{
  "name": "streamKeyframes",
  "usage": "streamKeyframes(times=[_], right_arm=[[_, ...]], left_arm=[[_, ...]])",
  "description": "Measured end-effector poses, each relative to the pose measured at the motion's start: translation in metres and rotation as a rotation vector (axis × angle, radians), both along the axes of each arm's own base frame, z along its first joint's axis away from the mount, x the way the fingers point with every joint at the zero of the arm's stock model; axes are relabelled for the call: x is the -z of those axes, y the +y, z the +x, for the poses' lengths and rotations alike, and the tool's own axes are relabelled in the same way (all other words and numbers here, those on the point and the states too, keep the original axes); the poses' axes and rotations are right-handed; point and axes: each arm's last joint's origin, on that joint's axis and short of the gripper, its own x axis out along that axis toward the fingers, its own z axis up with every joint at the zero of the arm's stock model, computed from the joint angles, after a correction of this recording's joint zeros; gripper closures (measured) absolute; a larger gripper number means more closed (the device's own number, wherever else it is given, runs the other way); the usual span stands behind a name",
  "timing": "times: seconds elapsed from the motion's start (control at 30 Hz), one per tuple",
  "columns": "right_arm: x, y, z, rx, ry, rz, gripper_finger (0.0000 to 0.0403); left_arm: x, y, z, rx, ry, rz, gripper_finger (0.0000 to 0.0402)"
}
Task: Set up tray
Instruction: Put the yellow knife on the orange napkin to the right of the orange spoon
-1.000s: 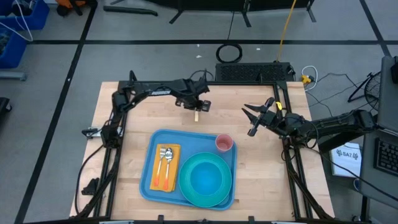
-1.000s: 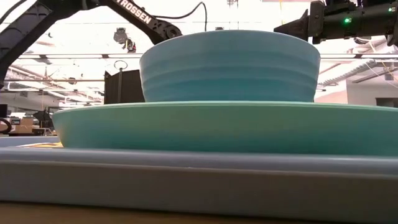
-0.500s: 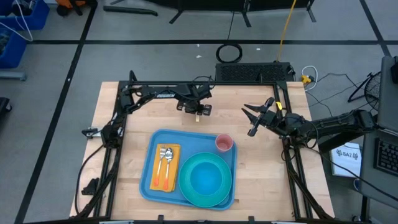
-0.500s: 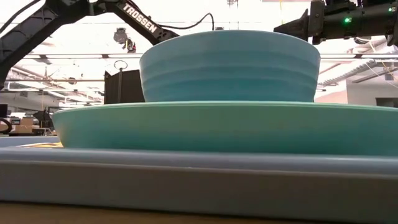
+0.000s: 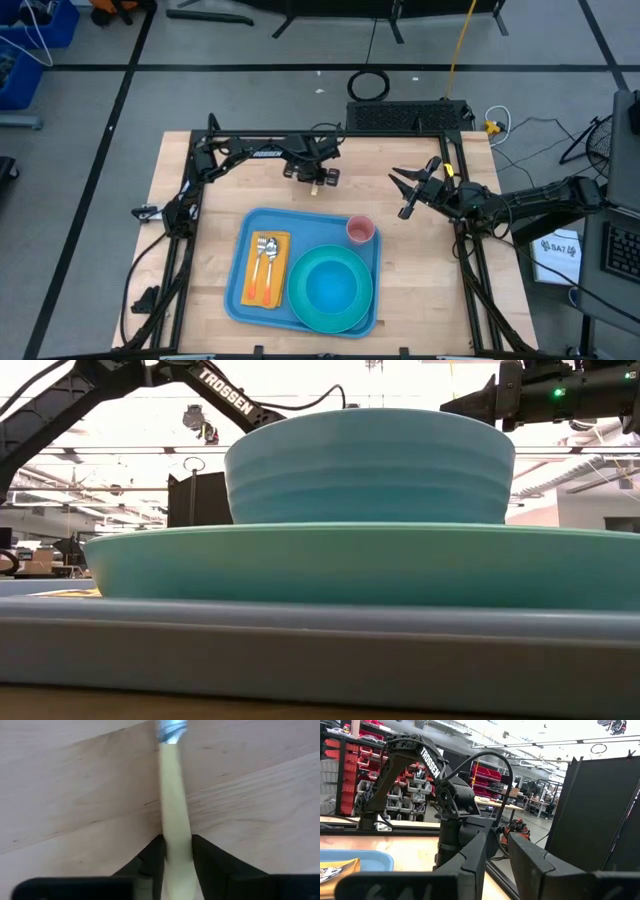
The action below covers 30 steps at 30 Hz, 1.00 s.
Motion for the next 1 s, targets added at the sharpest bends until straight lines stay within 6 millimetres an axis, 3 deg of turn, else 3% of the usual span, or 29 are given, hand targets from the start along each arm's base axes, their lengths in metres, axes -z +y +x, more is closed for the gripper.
streamKeyframes(times=[0.1, 0.43, 0.57, 0.73, 0.87, 1.0], right_arm=[[0.0, 0.0, 0.0, 0.0, 0.002, 0.0, 0.0326], [0.002, 0.0, 0.0, 0.001, 0.017, -0.001, 0.0326], [0.001, 0.0, 0.0, 0.001, 0.017, -0.001, 0.0326], [0.001, 0.0, 0.0, 0.001, 0.016, -0.001, 0.0326], [0.001, 0.0, 0.0, 0.002, 0.016, -0.001, 0.0326], [0.003, 0.0, 0.001, 0.002, 0.03, -0.002, 0.0326]], left_arm=[[0.0, 0.0, -0.001, 0.007, 0.02, 0.014, 0.0331], [-0.002, -0.005, 0.0, 0.078, 0.043, 0.086, 0.0331], [-0.012, -0.009, -0.001, 0.103, 0.041, 0.115, 0.0331], [-0.04, -0.021, -0.001, 0.138, -0.02, 0.168, 0.0331], [-0.066, -0.042, -0.002, 0.178, -0.056, 0.199, 0.0331], [-0.094, -0.089, -0.008, 0.235, -0.046, 0.228, 0.0331]])
